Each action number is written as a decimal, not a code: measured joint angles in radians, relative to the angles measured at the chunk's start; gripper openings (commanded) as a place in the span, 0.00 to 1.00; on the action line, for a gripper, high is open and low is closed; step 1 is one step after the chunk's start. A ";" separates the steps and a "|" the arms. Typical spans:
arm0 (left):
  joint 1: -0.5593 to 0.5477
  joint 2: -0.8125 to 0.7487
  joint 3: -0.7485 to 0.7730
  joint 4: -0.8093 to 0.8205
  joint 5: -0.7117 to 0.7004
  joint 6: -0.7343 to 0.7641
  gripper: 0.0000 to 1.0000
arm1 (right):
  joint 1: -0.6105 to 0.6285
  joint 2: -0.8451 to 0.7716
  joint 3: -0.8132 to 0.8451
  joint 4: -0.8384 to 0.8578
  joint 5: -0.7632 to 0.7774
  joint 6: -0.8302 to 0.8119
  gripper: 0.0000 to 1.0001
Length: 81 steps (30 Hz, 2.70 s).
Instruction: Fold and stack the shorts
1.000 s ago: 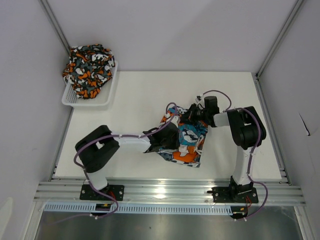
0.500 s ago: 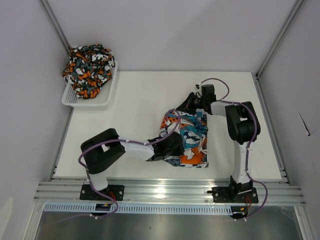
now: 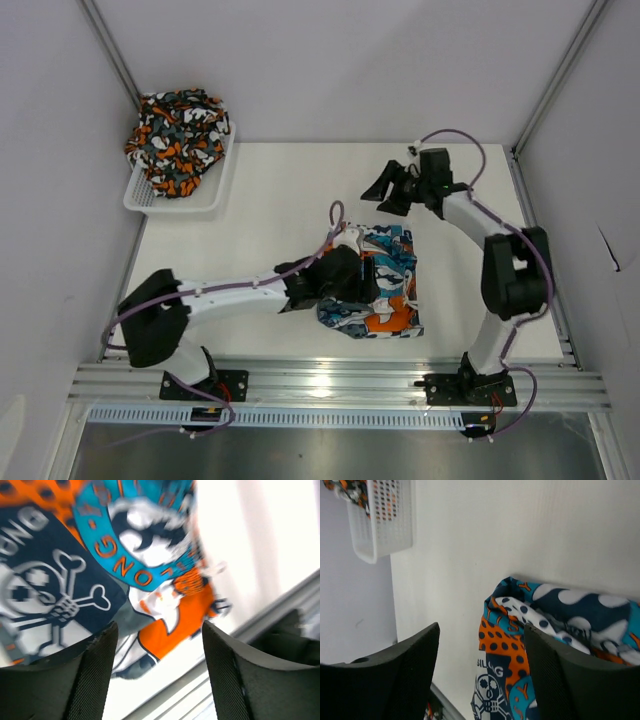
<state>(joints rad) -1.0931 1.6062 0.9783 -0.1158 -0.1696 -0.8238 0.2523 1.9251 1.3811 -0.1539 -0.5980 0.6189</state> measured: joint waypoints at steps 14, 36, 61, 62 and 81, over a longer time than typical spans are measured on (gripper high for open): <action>0.235 -0.527 -0.137 -0.248 -0.013 0.090 0.76 | 0.349 -0.812 -0.507 -0.353 0.732 0.632 0.83; 0.275 -0.798 -0.282 -0.431 -0.134 0.168 0.76 | 1.032 -0.664 -0.718 -0.552 1.066 1.345 0.80; 0.275 -0.921 -0.342 -0.479 -0.104 0.134 0.76 | 0.996 -0.603 -0.792 -0.429 1.180 1.366 0.00; 0.275 -0.916 -0.341 -0.479 -0.104 0.134 0.75 | 0.983 -0.612 -0.800 -0.435 1.178 1.365 0.00; 0.275 -0.832 -0.340 -0.439 -0.095 0.133 0.75 | 0.160 -0.592 -0.577 -0.507 0.978 0.367 0.01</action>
<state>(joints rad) -0.8177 0.7738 0.6380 -0.5549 -0.2649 -0.6907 0.4122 1.3331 0.8040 -0.6613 0.3805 0.9859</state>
